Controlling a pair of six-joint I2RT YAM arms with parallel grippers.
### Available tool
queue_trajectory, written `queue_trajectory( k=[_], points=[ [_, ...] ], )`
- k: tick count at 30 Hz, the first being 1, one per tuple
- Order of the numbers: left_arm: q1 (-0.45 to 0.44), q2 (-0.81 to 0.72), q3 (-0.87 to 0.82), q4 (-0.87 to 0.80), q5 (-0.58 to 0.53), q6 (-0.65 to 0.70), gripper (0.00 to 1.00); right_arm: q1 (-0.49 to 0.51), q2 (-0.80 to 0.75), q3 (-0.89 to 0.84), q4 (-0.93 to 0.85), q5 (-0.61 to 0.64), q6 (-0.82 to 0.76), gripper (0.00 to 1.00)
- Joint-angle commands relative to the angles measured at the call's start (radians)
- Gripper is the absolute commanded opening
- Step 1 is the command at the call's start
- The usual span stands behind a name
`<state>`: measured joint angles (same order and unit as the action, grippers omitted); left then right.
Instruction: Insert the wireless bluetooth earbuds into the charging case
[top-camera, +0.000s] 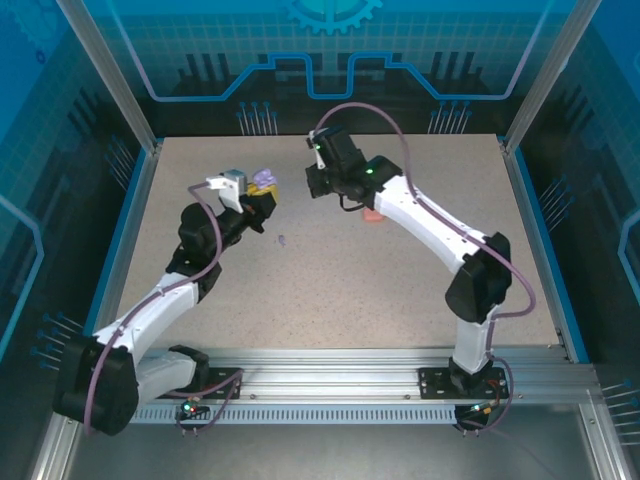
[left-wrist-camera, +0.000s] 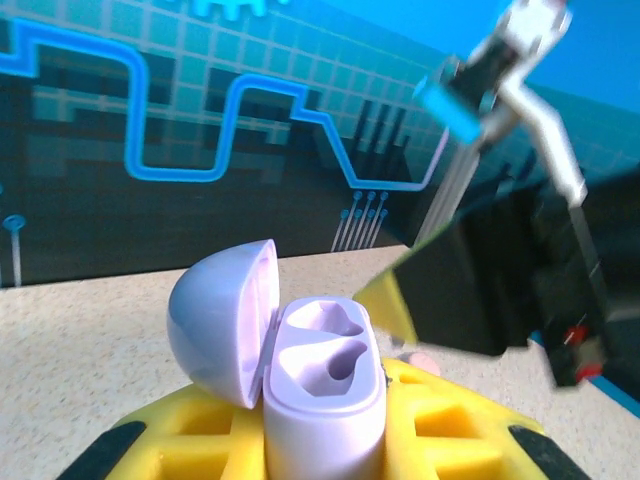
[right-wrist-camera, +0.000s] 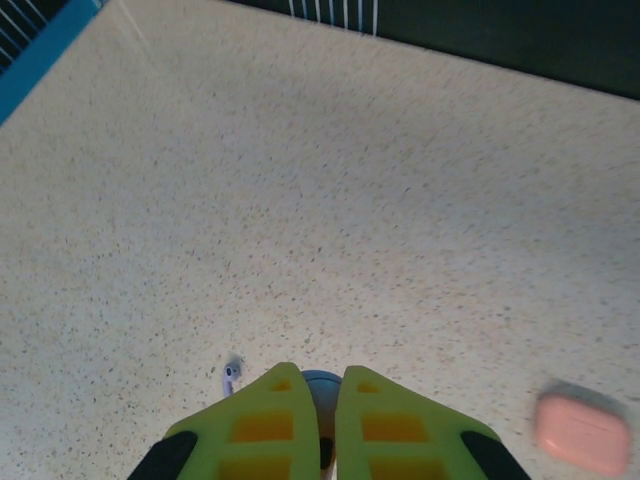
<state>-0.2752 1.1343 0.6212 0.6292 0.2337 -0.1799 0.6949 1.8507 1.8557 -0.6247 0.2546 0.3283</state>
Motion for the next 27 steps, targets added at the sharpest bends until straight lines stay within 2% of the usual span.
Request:
queue_trajectory(
  k=[1,7,15,20,27],
  points=[
    [-0.048,0.042,0.002,0.149,0.040,0.140,0.00,-0.008,-0.116,-0.025,0.035,0.023,-0.031,0.08],
    [-0.104,0.109,0.031,0.236,0.041,0.210,0.00,-0.010,-0.280,-0.098,0.123,0.031,-0.066,0.08],
    [-0.175,0.153,0.096,0.244,-0.039,0.350,0.00,-0.009,-0.484,-0.314,0.387,-0.133,-0.136,0.10],
    [-0.205,0.179,0.152,0.233,-0.034,0.378,0.00,-0.009,-0.540,-0.410,0.514,-0.233,-0.143,0.10],
    [-0.229,0.191,0.200,0.207,-0.020,0.384,0.00,-0.008,-0.559,-0.494,0.605,-0.306,-0.136,0.10]
  ],
)
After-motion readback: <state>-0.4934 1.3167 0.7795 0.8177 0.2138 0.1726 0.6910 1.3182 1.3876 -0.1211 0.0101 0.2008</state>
